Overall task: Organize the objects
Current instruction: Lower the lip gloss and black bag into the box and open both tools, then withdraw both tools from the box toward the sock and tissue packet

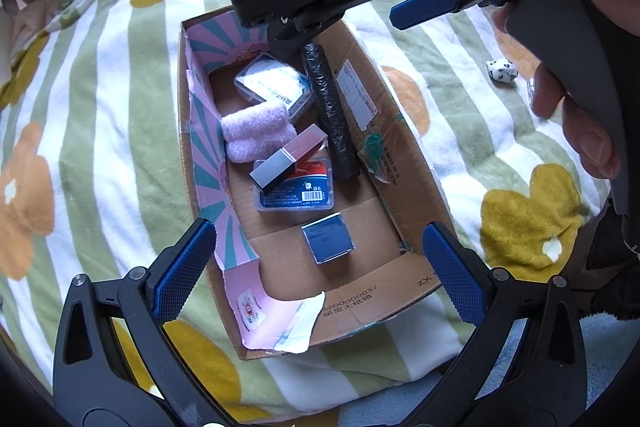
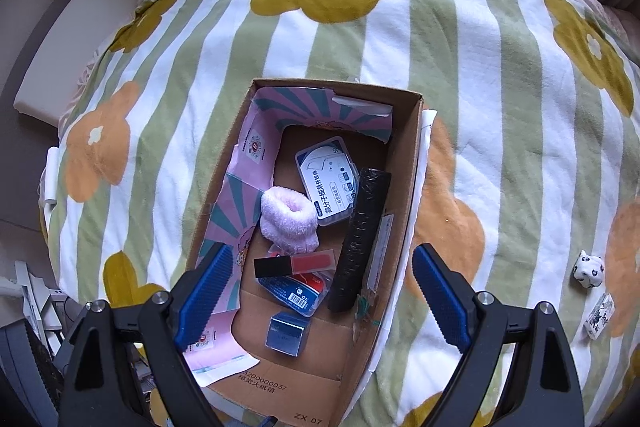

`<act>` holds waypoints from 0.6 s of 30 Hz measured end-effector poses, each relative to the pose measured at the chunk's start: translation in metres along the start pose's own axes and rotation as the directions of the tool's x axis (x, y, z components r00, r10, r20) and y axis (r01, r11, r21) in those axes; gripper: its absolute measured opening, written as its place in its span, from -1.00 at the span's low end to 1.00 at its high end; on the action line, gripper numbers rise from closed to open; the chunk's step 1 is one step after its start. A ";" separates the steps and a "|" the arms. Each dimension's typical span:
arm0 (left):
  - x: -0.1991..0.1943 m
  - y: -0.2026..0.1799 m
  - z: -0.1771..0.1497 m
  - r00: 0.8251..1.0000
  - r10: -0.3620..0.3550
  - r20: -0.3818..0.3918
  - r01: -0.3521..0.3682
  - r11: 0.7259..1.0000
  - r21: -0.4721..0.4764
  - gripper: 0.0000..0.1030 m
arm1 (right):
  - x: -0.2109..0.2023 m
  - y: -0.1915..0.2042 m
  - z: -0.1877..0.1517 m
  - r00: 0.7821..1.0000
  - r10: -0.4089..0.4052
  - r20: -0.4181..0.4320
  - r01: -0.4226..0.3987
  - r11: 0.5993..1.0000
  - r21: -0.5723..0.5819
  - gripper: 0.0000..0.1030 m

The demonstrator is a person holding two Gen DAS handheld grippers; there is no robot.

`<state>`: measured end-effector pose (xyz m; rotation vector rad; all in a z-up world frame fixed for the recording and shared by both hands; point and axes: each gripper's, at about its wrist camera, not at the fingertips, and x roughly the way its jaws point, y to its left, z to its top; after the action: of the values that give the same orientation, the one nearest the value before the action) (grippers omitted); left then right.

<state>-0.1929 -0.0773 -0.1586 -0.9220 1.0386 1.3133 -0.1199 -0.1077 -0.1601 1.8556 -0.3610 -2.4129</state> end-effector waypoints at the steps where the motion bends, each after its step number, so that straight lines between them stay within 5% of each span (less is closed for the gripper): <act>1: -0.003 -0.001 0.000 1.000 0.002 0.001 -0.002 1.000 -0.004 0.99 | -0.004 0.001 -0.001 1.000 0.001 0.004 -0.001 1.000 -0.005 0.74; 18: -0.053 -0.039 0.014 0.994 0.089 0.062 -0.084 0.993 -0.080 0.99 | -0.088 -0.026 -0.046 0.998 -0.017 0.055 0.021 0.997 -0.074 0.74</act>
<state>-0.1516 -0.0824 -0.1058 -0.8939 0.9928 1.4552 -0.0501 -0.0715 -0.0941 1.7735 -0.2539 -2.4578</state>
